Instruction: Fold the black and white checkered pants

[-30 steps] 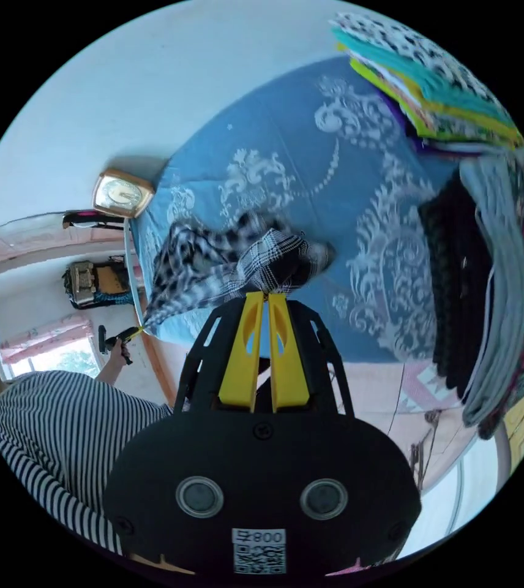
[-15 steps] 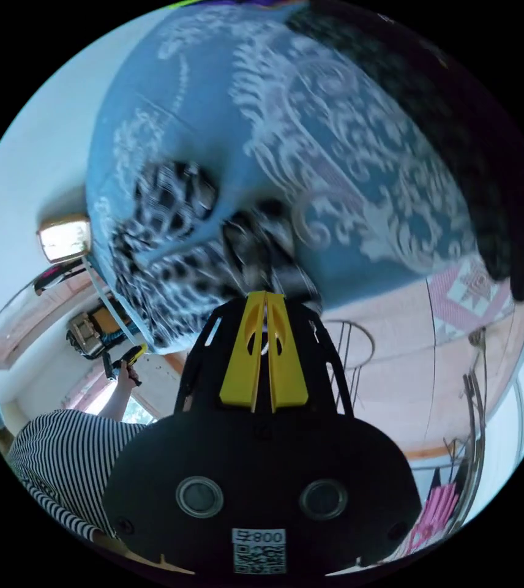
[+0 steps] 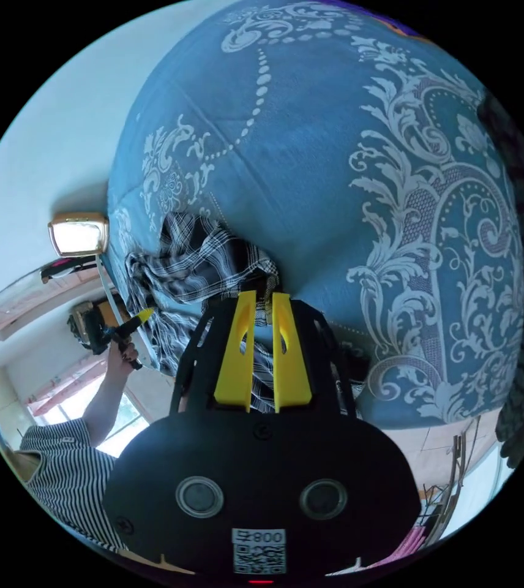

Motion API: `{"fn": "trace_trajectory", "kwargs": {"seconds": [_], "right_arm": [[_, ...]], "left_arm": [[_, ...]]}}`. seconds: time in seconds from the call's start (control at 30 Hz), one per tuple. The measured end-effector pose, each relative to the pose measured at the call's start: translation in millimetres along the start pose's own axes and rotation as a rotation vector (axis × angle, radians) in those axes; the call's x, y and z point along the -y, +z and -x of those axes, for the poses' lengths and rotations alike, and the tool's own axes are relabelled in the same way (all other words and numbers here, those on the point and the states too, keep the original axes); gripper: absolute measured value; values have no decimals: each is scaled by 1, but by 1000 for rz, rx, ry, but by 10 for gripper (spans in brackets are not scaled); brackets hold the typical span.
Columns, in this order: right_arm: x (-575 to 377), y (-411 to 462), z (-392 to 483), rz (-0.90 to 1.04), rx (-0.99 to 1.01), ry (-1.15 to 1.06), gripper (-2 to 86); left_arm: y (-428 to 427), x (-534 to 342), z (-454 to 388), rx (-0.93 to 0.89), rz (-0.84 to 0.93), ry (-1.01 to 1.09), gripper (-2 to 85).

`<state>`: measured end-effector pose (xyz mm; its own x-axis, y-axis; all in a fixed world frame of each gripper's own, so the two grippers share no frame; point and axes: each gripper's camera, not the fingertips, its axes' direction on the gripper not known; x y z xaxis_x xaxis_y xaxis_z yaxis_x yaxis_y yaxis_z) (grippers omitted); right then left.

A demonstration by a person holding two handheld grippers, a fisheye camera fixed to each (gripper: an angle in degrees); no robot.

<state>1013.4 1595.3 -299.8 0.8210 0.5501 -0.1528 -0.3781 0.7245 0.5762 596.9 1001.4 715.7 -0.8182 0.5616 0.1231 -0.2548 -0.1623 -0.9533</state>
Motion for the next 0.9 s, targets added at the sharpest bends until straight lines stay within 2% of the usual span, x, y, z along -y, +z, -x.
{"fn": "trace_trajectory", "kwargs": {"seconds": [0.1,0.2,0.3,0.47,0.73,0.9], "right_arm": [[0,-6,5,8,26,-21,20],[-6,-26,21,3,16,-92,10],[-12,-52,39,-35,-11,-161,6],[-9,-101,82,-120,-88,-289,4],[10,-190,210,-306,-482,-686,4],[9,-209,236,-359,-658,-747,4]], "left_arm": [[35,42,-9,-31,53,-33,55],[45,64,-12,24,94,-71,21],[45,70,-13,14,86,-85,7],[28,81,-25,-89,-41,-117,3],[-5,115,-56,-72,-153,-45,13],[-2,126,-67,-53,-141,-18,16]]}}
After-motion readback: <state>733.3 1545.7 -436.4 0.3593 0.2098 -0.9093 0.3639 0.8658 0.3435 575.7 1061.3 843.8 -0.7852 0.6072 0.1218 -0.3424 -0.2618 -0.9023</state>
